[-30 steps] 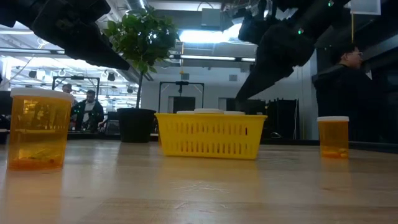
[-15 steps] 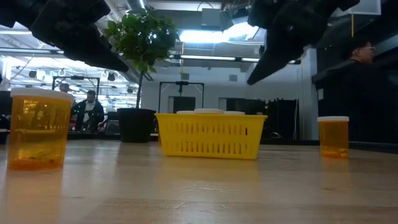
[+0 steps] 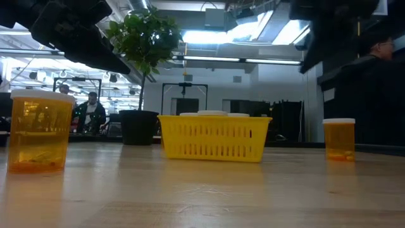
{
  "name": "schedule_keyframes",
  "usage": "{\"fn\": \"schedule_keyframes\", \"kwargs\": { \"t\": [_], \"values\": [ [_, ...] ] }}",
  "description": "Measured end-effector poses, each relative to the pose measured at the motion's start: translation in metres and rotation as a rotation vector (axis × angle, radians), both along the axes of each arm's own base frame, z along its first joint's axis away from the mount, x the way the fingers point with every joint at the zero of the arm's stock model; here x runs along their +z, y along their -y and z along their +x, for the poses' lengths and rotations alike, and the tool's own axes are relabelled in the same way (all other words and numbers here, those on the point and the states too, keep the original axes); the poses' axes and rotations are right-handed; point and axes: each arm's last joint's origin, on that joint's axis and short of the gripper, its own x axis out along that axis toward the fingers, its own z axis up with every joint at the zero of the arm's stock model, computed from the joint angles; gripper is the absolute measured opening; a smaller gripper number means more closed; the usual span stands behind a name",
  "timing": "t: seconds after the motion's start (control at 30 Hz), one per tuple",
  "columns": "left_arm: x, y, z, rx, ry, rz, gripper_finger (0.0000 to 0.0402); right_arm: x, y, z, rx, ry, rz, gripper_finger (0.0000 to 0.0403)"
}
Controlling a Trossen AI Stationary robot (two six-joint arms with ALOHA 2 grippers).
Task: Pick and place pill bottles into a basket
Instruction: Put the middle orange pill bottle into the yellow bin
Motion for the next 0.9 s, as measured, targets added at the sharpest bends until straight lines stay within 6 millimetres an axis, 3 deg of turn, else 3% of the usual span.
{"fn": "schedule_keyframes", "kwargs": {
  "t": [0.2,0.6,0.9],
  "values": [
    [0.000,0.000,0.000,0.000,0.000,0.001,0.0026,-0.004,-0.011,-0.017,-0.041,-0.076,0.044,0.0005],
    [0.000,0.000,0.000,-0.005,-0.003,0.019,0.0024,-0.001,-0.043,-0.035,-0.053,-0.043,0.096,0.0011],
    [0.000,0.000,0.000,-0.005,-0.002,0.018,0.0028,-0.008,-0.046,-0.039,-0.106,-0.055,0.126,0.0030]
  ]
}}
